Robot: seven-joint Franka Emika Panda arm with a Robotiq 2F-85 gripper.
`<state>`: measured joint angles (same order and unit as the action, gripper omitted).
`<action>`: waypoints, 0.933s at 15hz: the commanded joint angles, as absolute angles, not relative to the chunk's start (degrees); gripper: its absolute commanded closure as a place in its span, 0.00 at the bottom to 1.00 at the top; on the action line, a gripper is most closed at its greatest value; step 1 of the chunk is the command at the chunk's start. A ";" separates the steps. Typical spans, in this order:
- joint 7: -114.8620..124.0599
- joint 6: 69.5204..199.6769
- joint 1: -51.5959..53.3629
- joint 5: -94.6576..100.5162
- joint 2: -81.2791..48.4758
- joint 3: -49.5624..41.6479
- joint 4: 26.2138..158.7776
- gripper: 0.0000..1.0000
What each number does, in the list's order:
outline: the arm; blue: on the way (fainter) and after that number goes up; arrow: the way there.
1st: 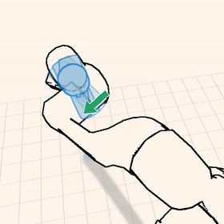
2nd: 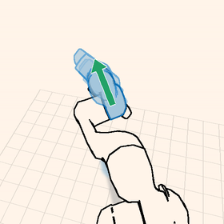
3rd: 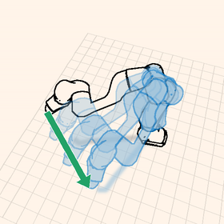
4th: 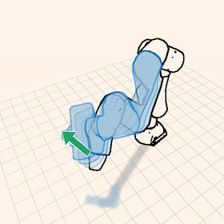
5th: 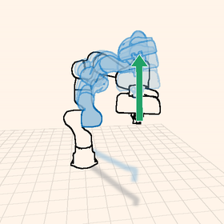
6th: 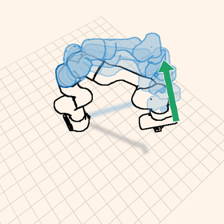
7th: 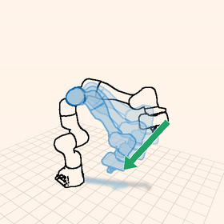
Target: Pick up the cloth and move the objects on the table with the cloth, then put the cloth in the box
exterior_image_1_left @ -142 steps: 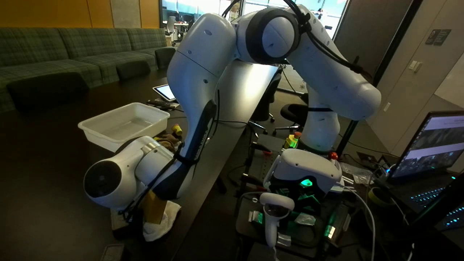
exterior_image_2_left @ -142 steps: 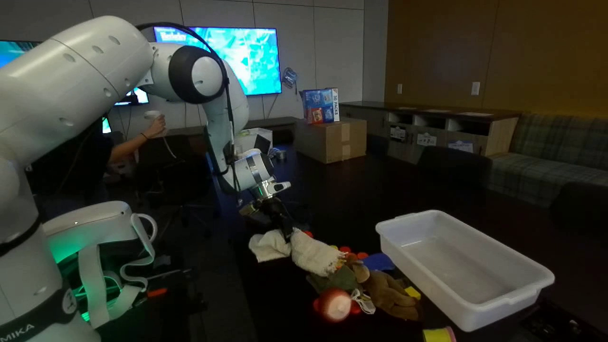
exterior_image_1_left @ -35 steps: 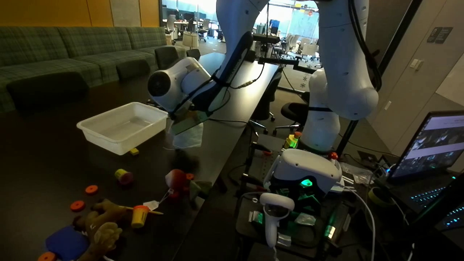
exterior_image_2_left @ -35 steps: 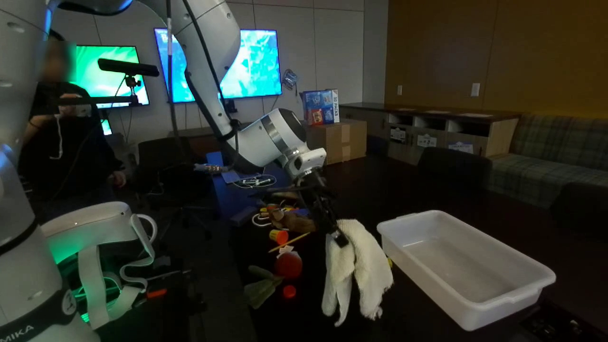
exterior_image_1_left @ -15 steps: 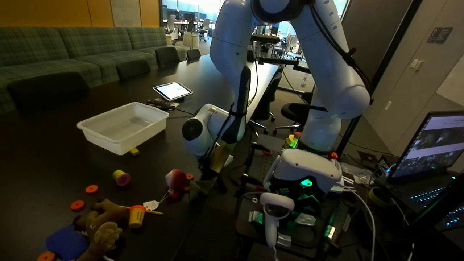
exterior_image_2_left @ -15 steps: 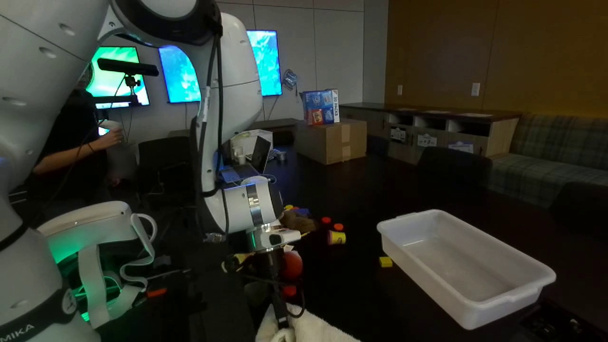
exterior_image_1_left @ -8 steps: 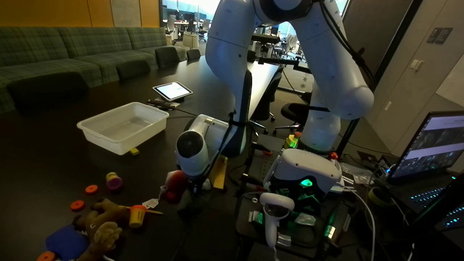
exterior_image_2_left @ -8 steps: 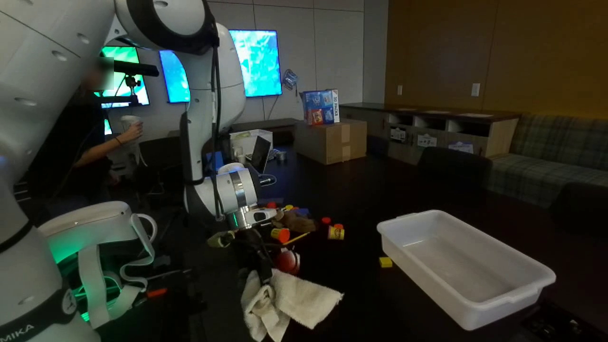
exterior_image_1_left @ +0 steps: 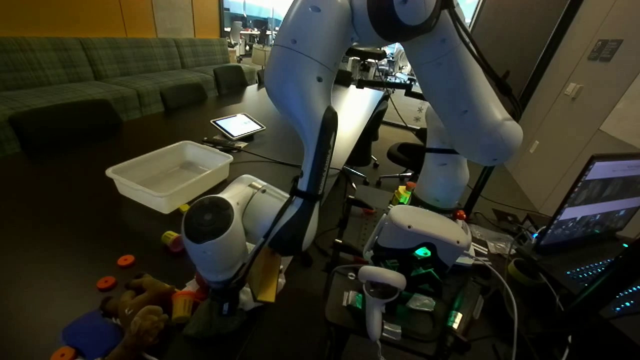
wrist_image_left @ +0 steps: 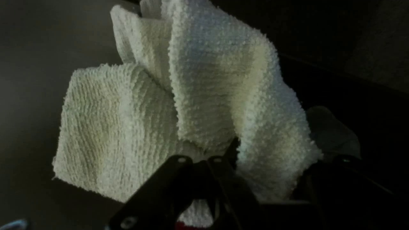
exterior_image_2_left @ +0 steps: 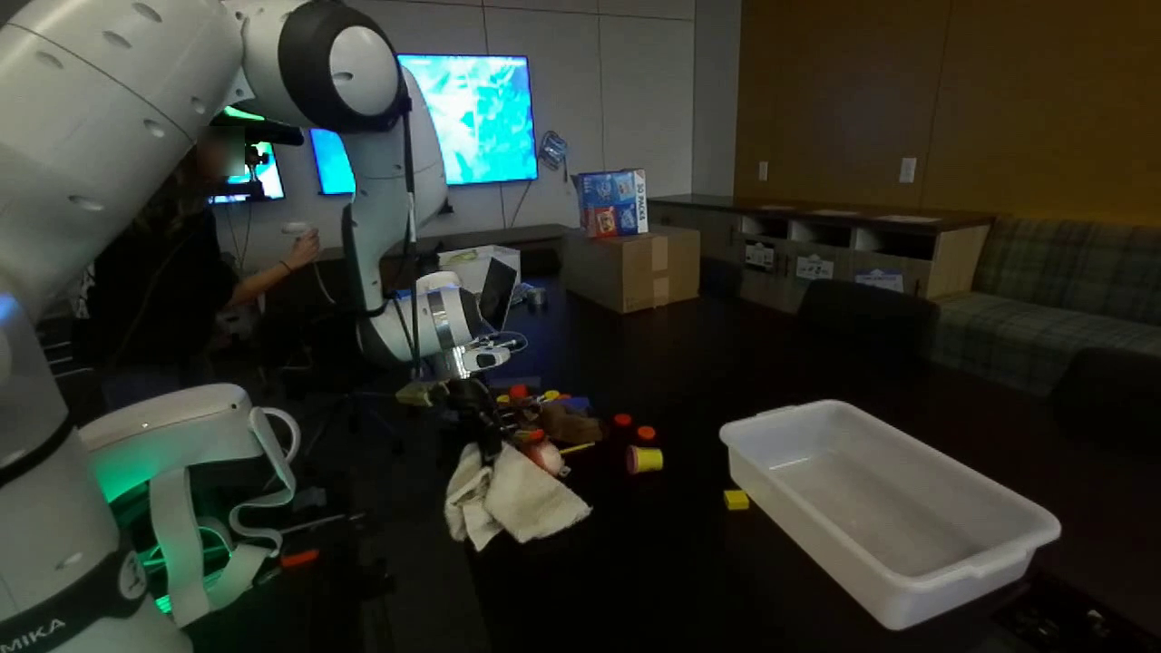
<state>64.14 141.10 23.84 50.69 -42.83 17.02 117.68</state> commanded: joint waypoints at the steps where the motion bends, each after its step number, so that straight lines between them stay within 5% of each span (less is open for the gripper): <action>1: 59.88 139.80 31.50 46.47 -48.83 15.47 105.56 0.84; 6: 56.78 138.20 40.84 46.42 -52.74 12.65 94.24 0.84; 14: 47.80 141.13 40.15 41.48 -42.73 10.56 99.58 0.84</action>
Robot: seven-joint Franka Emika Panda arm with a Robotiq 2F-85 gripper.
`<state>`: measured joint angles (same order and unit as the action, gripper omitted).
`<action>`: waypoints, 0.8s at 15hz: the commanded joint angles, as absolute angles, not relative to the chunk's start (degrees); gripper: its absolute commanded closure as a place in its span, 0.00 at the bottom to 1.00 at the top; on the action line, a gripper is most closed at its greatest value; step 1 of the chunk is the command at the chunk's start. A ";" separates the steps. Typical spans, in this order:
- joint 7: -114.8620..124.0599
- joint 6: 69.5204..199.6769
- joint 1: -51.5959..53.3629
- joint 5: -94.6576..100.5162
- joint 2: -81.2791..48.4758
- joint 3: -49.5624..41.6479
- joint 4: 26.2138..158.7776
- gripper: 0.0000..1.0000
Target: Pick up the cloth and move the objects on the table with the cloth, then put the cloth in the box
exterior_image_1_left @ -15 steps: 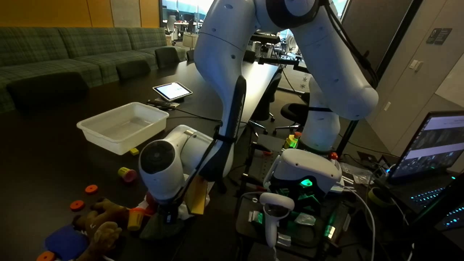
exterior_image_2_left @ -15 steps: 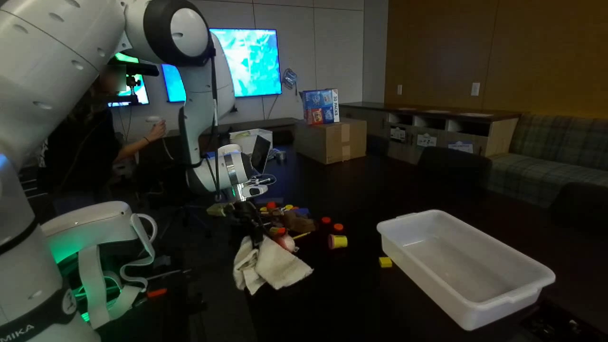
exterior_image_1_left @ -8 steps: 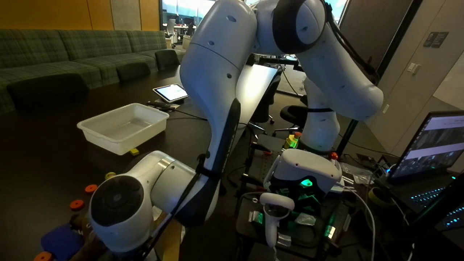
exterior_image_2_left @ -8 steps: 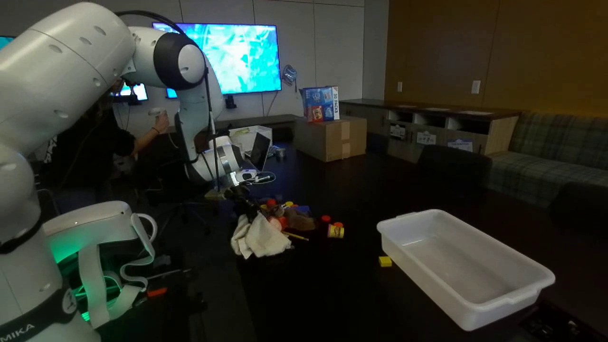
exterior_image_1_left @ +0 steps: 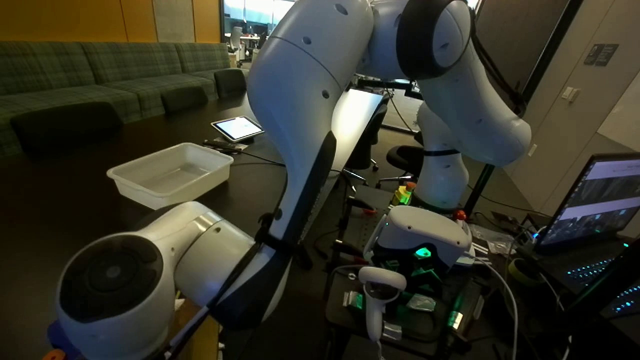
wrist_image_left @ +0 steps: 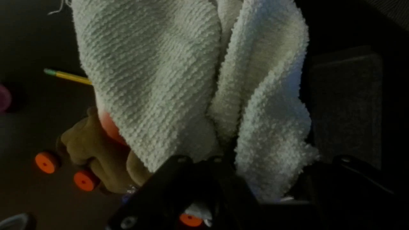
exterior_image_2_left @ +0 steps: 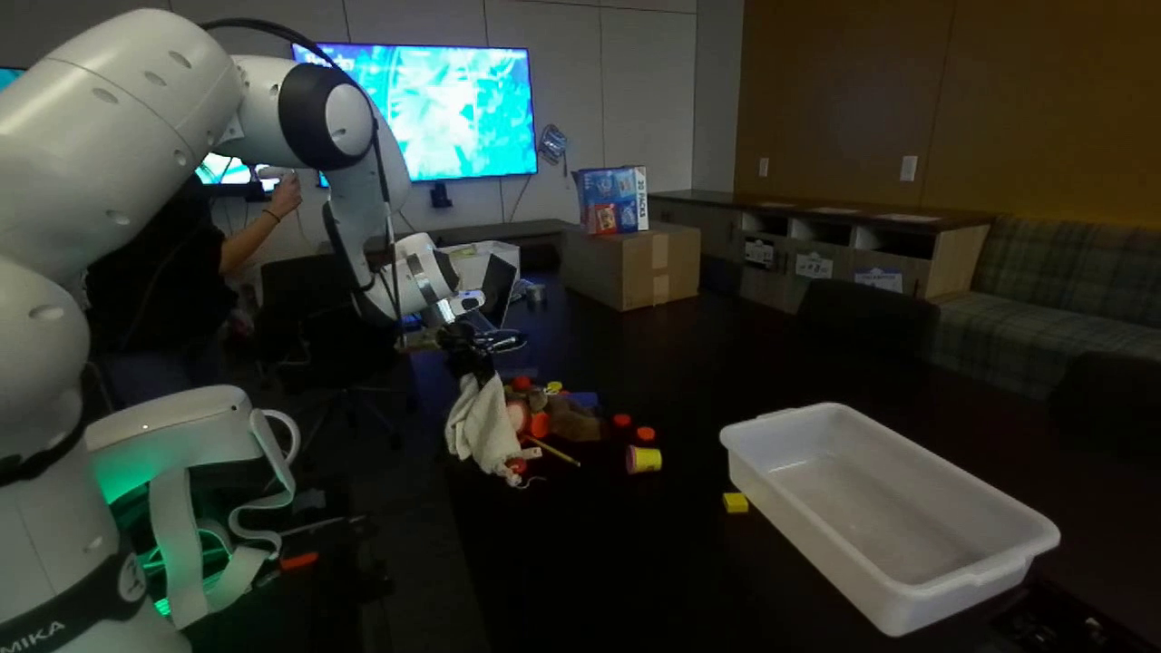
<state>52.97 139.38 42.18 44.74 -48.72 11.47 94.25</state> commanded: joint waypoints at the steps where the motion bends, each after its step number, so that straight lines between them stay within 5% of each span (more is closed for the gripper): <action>1: 46.51 142.00 39.14 40.36 -41.07 10.28 101.21 0.84; 12: 25.37 153.34 19.76 20.21 -20.69 7.35 119.79 0.84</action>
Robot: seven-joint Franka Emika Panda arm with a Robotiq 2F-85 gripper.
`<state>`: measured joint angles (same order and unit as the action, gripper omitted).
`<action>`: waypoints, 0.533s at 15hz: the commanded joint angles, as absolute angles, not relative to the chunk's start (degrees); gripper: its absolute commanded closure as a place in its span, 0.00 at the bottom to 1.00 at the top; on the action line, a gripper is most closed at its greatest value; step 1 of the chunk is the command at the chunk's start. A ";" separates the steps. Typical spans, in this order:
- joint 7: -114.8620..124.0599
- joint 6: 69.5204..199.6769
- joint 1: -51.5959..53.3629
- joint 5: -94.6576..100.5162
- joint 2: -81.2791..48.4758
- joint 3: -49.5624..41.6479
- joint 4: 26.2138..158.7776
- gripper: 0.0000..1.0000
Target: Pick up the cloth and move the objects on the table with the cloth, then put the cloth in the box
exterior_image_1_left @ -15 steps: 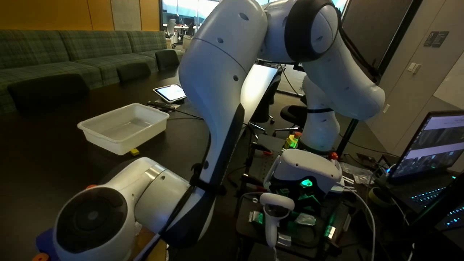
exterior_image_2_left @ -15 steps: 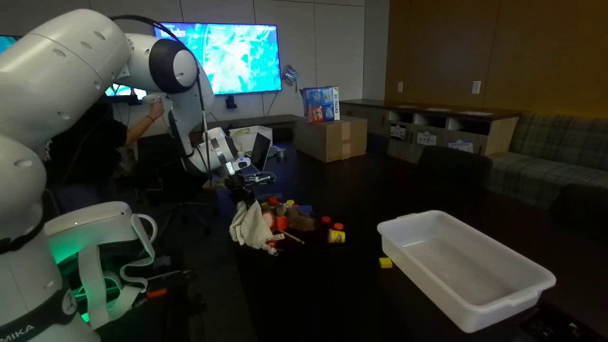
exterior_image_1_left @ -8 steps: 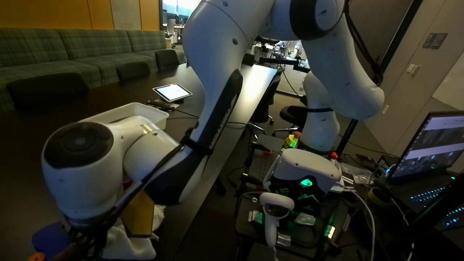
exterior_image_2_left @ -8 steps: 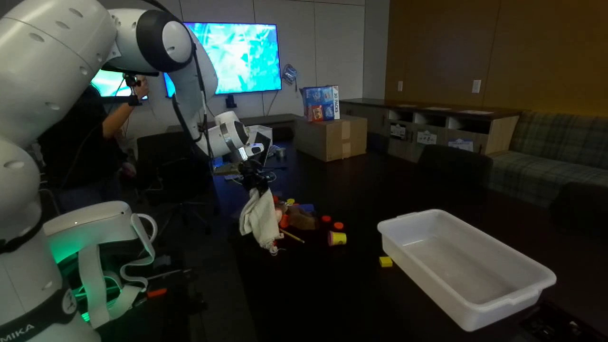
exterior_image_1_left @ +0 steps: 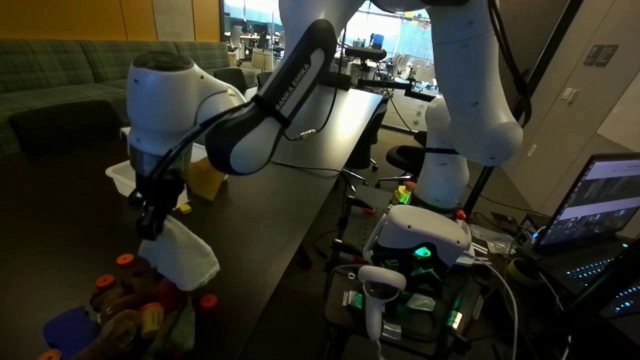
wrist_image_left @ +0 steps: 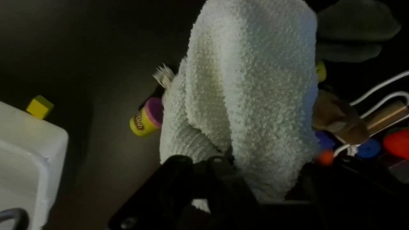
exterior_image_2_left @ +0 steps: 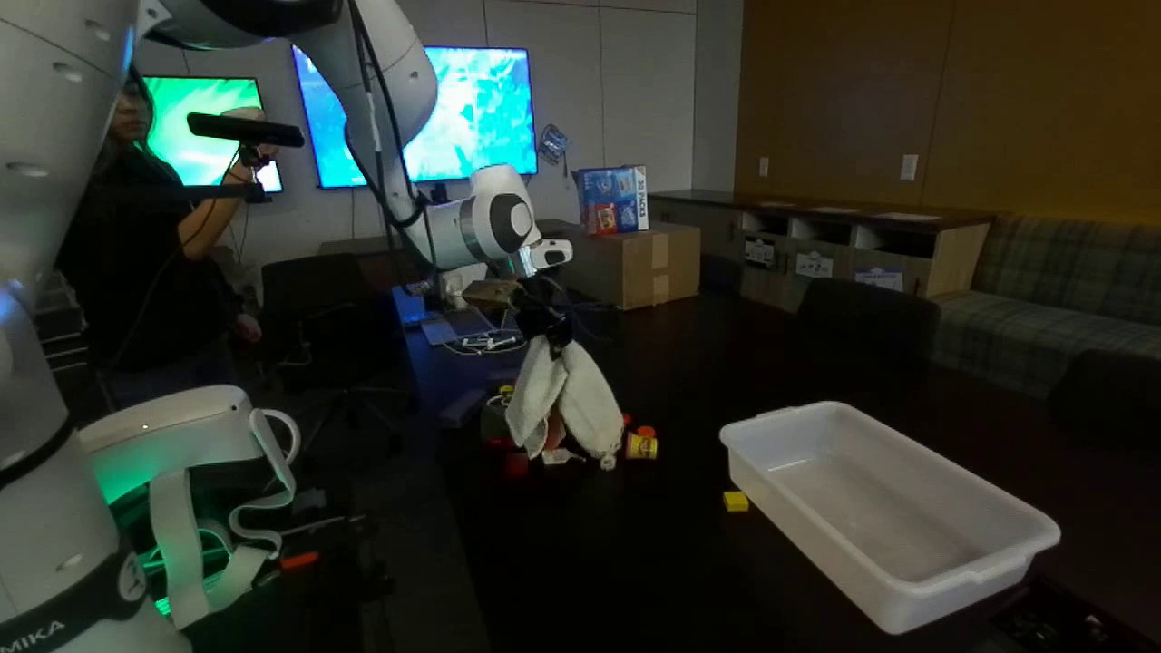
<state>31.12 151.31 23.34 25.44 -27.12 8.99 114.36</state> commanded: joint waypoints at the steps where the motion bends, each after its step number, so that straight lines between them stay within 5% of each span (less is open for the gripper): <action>1: 23.58 152.56 18.21 18.76 -19.50 6.37 120.14 0.84; 8: 28.25 148.28 16.18 23.90 -24.02 -5.71 116.54 0.85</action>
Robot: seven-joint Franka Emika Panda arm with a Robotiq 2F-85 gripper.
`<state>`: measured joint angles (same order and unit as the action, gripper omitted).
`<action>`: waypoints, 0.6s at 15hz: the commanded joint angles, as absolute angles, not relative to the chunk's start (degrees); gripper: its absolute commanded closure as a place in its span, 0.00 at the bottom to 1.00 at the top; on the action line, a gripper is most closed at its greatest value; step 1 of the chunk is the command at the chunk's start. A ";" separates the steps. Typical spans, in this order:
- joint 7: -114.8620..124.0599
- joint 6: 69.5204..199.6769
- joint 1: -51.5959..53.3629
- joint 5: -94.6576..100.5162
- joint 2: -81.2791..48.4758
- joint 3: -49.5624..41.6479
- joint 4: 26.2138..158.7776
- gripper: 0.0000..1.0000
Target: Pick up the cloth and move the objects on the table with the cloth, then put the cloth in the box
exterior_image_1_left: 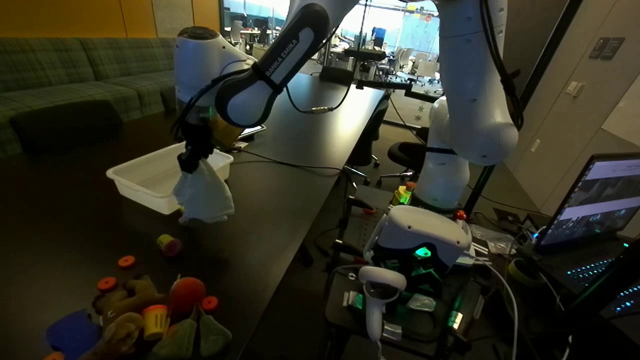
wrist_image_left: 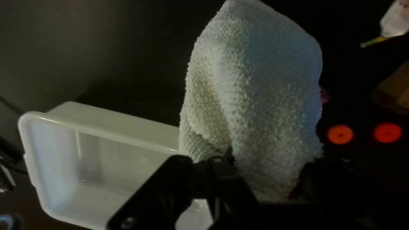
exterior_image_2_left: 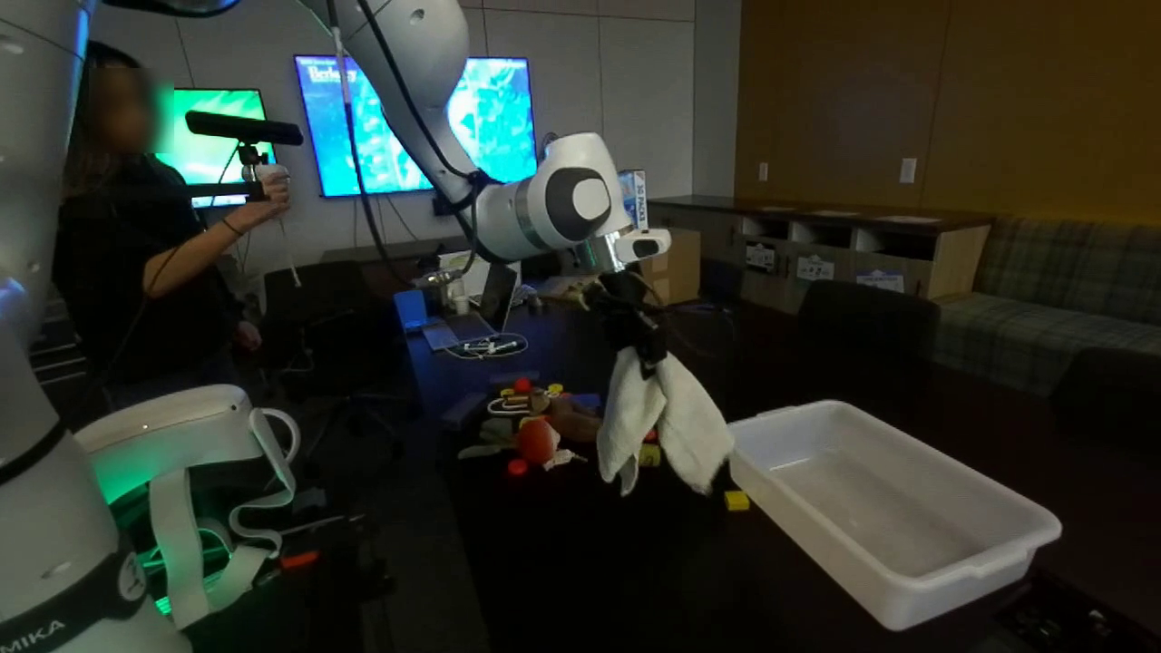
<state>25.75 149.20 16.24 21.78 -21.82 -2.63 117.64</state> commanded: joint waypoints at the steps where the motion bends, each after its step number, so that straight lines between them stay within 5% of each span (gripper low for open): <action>1: 29.31 147.75 16.38 24.88 -26.07 -7.20 115.34 0.85; 9: 33.11 143.14 18.57 26.41 -46.89 -14.12 101.18 0.85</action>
